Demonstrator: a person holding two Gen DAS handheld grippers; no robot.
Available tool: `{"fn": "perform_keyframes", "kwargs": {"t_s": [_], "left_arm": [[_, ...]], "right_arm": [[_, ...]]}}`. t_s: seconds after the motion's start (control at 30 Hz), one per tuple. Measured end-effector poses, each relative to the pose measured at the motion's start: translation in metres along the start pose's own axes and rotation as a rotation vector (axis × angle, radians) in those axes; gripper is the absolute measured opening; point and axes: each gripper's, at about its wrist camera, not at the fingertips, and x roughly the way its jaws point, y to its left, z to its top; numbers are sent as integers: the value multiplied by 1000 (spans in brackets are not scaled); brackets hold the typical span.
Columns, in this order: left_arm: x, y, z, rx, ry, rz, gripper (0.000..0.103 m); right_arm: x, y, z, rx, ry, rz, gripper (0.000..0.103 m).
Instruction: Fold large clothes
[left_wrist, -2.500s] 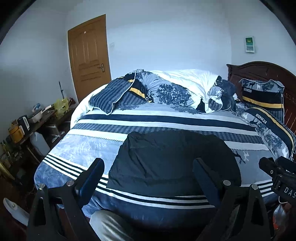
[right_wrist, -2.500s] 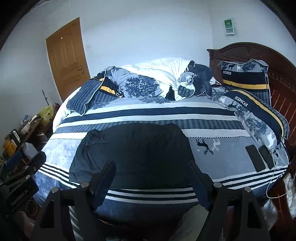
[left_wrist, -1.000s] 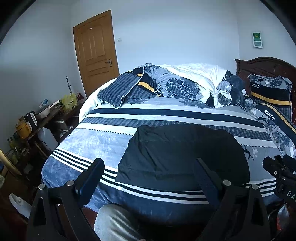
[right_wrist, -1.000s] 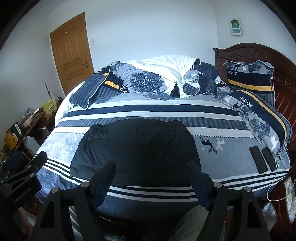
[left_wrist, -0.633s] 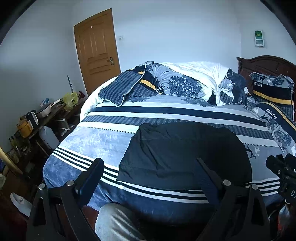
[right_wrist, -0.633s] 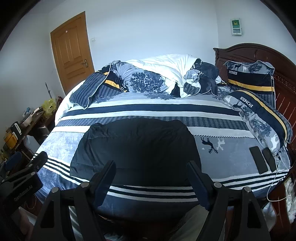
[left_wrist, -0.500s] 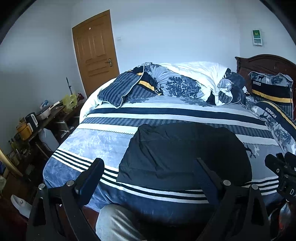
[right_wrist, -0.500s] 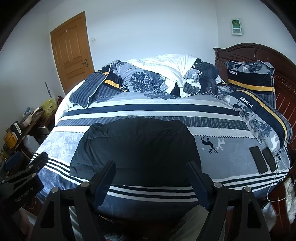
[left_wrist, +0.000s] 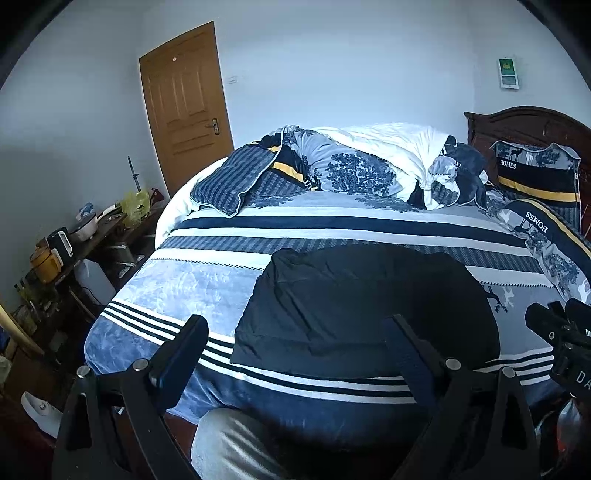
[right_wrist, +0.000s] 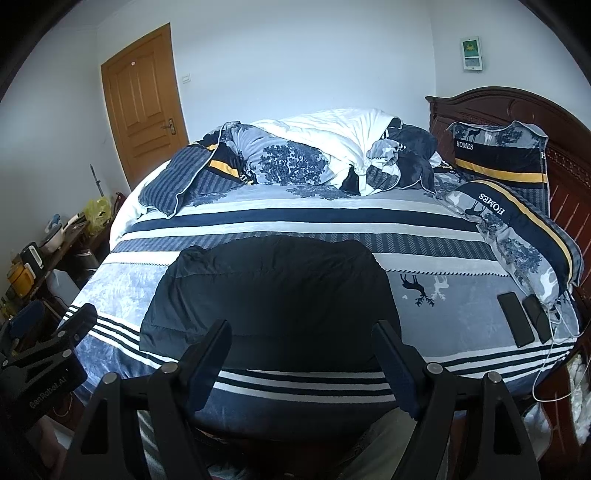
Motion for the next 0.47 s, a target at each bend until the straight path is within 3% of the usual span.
{"fn": "perform_keyframes", "kwargs": {"t_s": [0.27, 0.4, 0.47], "left_arm": [[6, 1, -2, 14, 7, 2, 96], [15, 1, -5, 17, -6, -38, 96], [27, 0, -9, 18, 25, -59, 96]], "right_arm": [[1, -2, 1, 0, 2, -2, 81], [7, 0, 1, -6, 9, -1, 81], [15, 1, 0, -11, 22, 1, 81]]}}
